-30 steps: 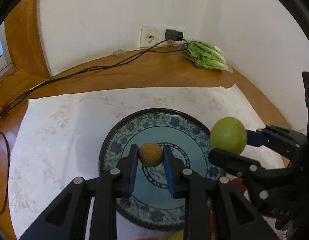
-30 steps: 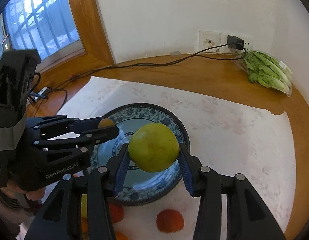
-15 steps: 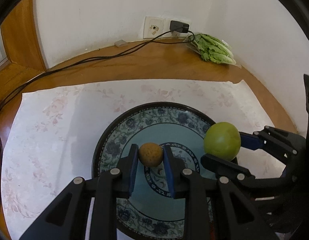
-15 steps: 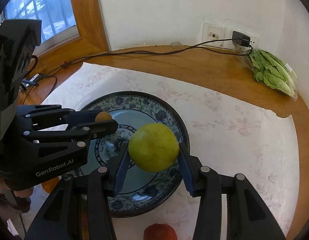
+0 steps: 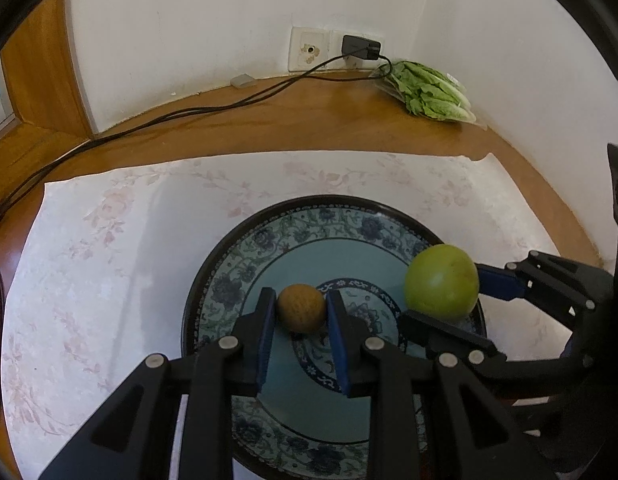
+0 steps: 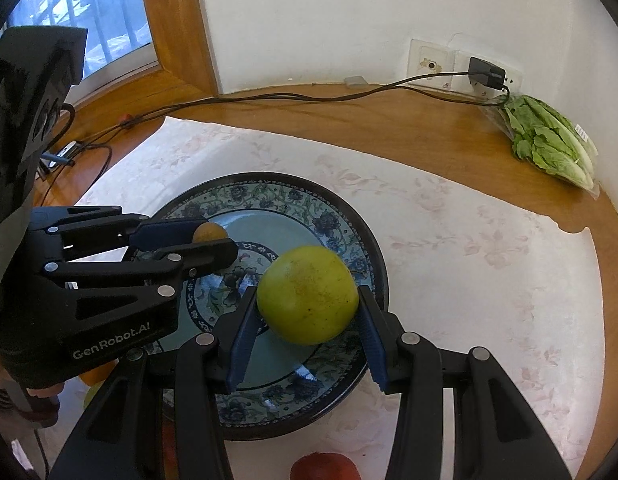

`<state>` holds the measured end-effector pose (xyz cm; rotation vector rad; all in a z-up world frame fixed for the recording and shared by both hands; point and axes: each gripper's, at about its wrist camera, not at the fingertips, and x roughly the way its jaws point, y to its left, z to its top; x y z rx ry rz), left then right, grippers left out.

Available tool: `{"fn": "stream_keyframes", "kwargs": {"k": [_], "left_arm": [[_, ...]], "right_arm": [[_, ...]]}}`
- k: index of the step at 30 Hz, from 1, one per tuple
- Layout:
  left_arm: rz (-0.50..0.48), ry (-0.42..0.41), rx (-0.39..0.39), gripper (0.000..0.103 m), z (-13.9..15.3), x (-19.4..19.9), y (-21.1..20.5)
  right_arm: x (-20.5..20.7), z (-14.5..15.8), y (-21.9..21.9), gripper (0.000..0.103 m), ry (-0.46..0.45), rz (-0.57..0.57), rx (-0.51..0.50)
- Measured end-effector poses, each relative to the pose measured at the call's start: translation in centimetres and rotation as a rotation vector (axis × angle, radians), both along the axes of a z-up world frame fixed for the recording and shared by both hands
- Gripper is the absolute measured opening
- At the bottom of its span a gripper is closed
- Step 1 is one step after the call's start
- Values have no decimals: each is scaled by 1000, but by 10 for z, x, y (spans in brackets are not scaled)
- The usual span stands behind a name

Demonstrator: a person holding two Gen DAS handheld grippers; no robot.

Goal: Organize fruits
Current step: 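Carry the pomelo and brown fruit onto the blue plate and open both tools, then withdraw both tools from the plate toward the remaining fruits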

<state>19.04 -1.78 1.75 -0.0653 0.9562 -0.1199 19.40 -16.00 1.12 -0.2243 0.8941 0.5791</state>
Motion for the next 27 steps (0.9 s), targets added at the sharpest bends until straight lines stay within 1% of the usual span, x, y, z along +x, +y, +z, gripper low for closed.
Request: {"fn": "stream_keyframes", "kwargs": {"k": [2, 4, 6, 9, 10, 13, 14, 20, 23, 27], "left_arm": [[-1, 1, 10, 28, 0, -1, -1], [10, 3, 23, 36, 1, -1, 0], [23, 3, 22, 45, 2, -2, 2], [35, 11, 1, 52, 5, -4, 7], [34, 12, -2, 53, 6, -5, 7], [29, 3, 11, 60, 11, -10, 7], [26, -3, 14, 63, 13, -13, 6], [20, -6, 23, 66, 23, -27, 3], [15, -2, 32, 68, 26, -35, 1], [20, -6, 25, 68, 30, -48, -1]], "right_arm": [[0, 0, 0, 48, 5, 5, -2], [0, 0, 0, 48, 11, 6, -4], [0, 1, -1, 49, 25, 1, 5], [-2, 4, -4, 55, 20, -11, 18], [-3, 6, -5, 58, 14, -13, 22], [-7, 13, -9, 67, 0, -17, 39], [-10, 16, -10, 68, -2, -15, 49], [-27, 27, -11, 68, -16, -3, 65], [-36, 29, -12, 68, -5, -12, 50], [-44, 31, -17, 68, 14, -23, 66]]}}
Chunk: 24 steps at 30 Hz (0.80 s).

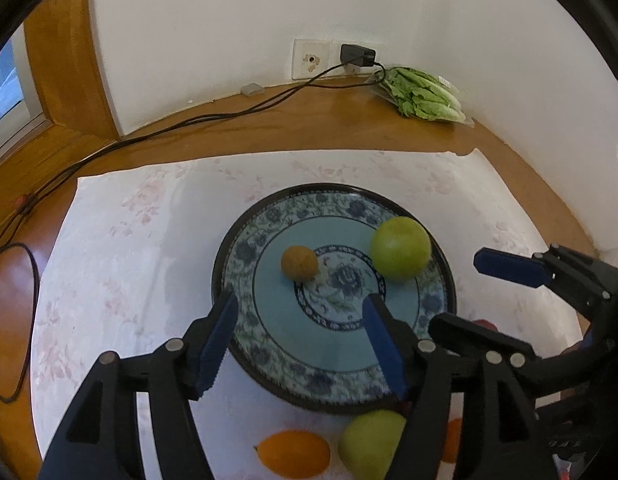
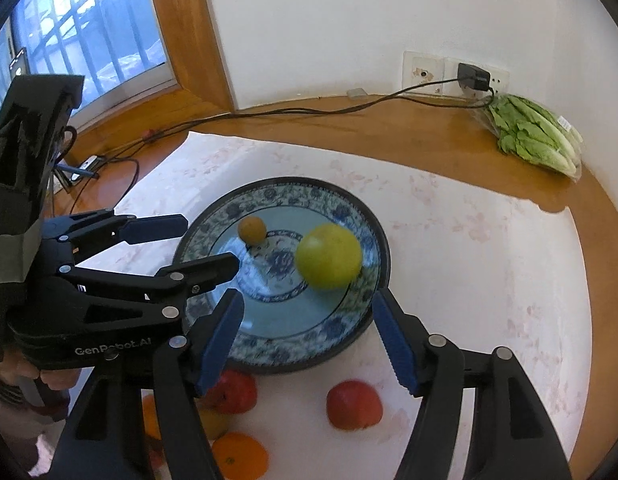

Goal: Organize fruits
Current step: 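Withdraw both tools from the plate toward the remaining fruits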

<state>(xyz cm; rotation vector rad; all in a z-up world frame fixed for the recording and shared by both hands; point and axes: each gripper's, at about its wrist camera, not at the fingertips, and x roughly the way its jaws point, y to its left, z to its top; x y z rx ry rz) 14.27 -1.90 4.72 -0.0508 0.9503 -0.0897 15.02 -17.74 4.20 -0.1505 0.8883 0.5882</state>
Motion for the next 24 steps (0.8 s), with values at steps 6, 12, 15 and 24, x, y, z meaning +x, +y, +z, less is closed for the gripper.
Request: {"fn": "stream_keyframes", "kwargs": {"k": [6, 12, 15, 24], "left_arm": [[28, -7, -3, 69, 4, -18, 5], [59, 4, -29, 69, 0, -36, 12], [59, 5, -5, 71, -3, -44, 10], [60, -10, -10, 71, -3, -66, 10]], "right_arm": [[-14, -2, -18, 68, 32, -42, 41], [-27, -11, -36, 68, 42, -106, 65], [-34, -14, -41, 68, 22, -137, 53], [-48, -23, -51, 68, 21, -163, 57]]}}
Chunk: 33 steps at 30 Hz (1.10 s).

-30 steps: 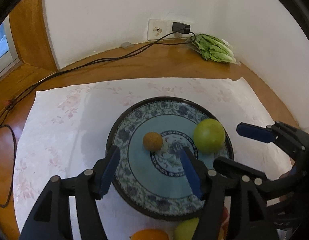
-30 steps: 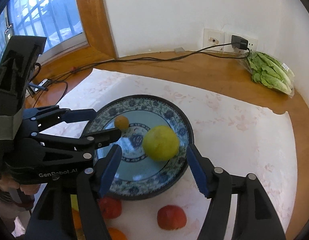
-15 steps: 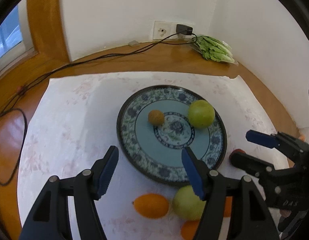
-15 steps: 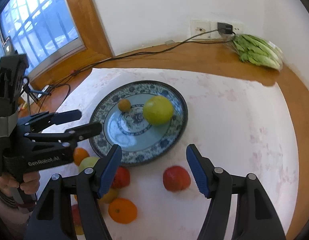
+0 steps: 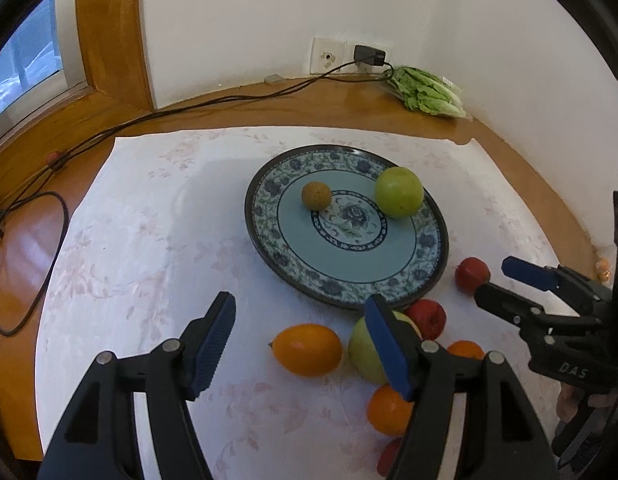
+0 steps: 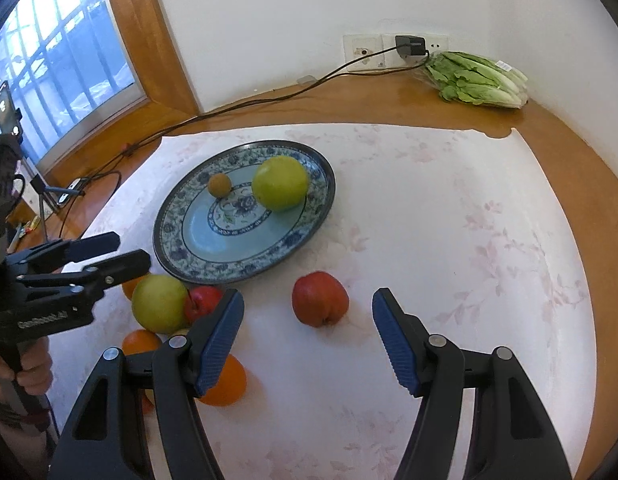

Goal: Organize fruits
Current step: 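Withdraw both tools from the plate toward the remaining fruits, then grasp the red apple with the right tool while the left tool grasps an orange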

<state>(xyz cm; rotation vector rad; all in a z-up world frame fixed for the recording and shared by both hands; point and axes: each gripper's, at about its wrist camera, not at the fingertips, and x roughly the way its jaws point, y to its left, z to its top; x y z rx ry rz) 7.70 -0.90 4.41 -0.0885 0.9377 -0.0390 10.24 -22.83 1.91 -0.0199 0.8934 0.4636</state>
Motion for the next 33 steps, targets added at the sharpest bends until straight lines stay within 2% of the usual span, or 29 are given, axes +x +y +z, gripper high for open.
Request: {"fn": "stream_keyframes", "kwargs": {"k": [10, 13, 20, 25, 33], "left_arm": [[29, 25, -2, 71, -11, -16, 9], [21, 28, -28, 71, -14, -17, 11], [25, 3, -41, 71, -14, -19, 14], [5, -1, -75, 62, -16, -18, 12], [-30, -11, -121, 41, -14, -19, 10]], "right_arm": [[-1, -7, -7, 68, 20, -12, 30], [0, -10, -8, 68, 29, -20, 35], [1, -12, -8, 68, 25, -24, 39], [2, -14, -8, 61, 26, -26, 50], [3, -18, -6, 52, 31, -25, 51]]}}
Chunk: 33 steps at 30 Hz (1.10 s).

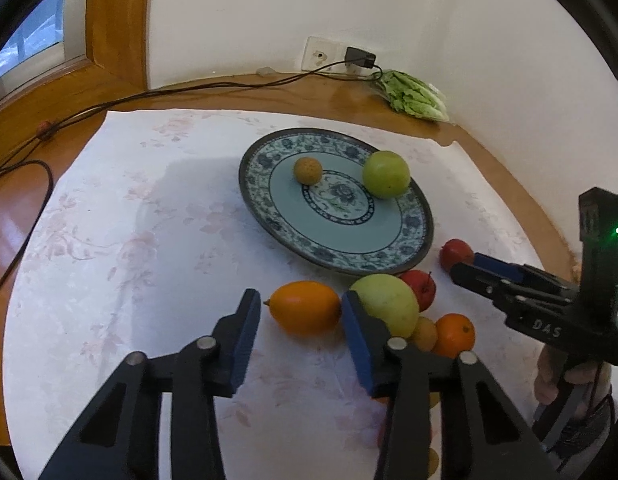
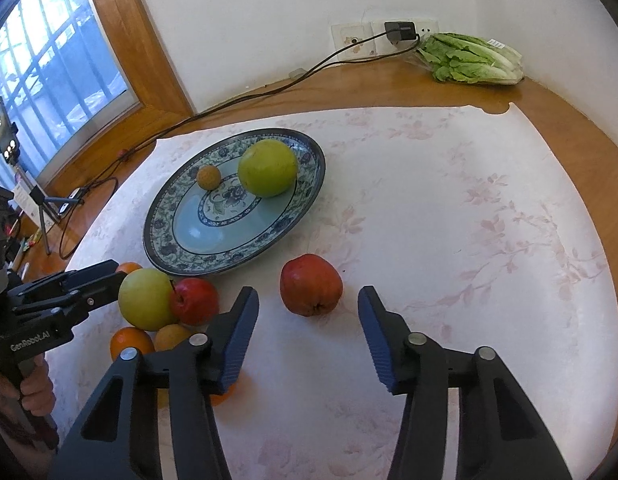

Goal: Organize fruits
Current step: 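Grasp the red apple with the right tool while the left tool grasps an orange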

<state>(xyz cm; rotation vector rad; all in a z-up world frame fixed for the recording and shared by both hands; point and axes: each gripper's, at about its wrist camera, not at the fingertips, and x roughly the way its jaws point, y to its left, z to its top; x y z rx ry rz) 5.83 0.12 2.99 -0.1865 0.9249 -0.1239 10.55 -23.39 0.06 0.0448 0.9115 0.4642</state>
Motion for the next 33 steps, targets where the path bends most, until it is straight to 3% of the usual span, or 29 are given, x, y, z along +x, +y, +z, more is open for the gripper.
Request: {"fn": "stream_keyframes", "kwargs": {"k": [7, 16, 22, 33], "left_arm": [[-9, -4, -16, 40, -1, 1, 1], [-9, -5, -28, 40, -2, 1, 3], [31, -5, 10, 39, 0, -1, 6], [29, 22, 9, 41, -9, 3, 5]], "right_arm": [[2, -4, 1, 50, 4, 3, 4], [2, -5, 3, 34, -9, -2, 2], [2, -5, 1, 34, -16, 1, 5], [1, -5, 0, 34, -14, -1, 12]]}}
